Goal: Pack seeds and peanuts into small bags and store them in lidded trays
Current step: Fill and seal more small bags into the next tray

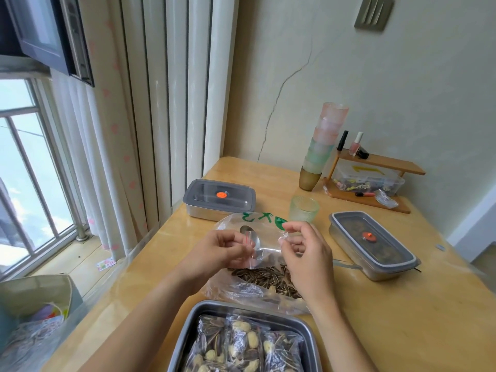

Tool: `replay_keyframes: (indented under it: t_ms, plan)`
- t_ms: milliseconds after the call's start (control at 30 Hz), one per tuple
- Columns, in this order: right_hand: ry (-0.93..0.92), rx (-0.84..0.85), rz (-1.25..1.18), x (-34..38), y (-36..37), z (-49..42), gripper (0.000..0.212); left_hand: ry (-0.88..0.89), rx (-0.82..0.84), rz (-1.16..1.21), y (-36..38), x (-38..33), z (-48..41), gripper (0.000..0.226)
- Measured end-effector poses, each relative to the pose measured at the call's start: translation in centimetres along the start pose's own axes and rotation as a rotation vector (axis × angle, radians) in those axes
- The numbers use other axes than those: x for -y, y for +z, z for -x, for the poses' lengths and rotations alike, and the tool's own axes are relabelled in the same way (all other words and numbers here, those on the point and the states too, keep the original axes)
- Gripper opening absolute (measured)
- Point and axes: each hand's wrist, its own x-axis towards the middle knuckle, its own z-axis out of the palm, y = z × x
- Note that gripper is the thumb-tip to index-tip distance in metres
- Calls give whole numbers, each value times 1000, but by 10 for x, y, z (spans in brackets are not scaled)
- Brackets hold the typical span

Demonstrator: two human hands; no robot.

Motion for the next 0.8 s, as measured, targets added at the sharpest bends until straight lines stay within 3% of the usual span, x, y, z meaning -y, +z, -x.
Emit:
replay_keyframes:
  t_ms: [67,167,300,467,800]
  plan:
    - [-24,-50,63,4,-1,2,33,-10,-32,44,0,0,-1,18]
    - [-223,-87,132,11,-4,-1,30,-1,-64,50,-1,2,-2,20]
    - [-412,106,142,13,0,1,30,16,-119,36,2,4,-2,16]
    - [-290,175,269,5,5,4,31,2,-60,99,1,0,0,24]
    - [-50,379,-177,23,5,8,5,22,-42,189,6,-2,1,17]
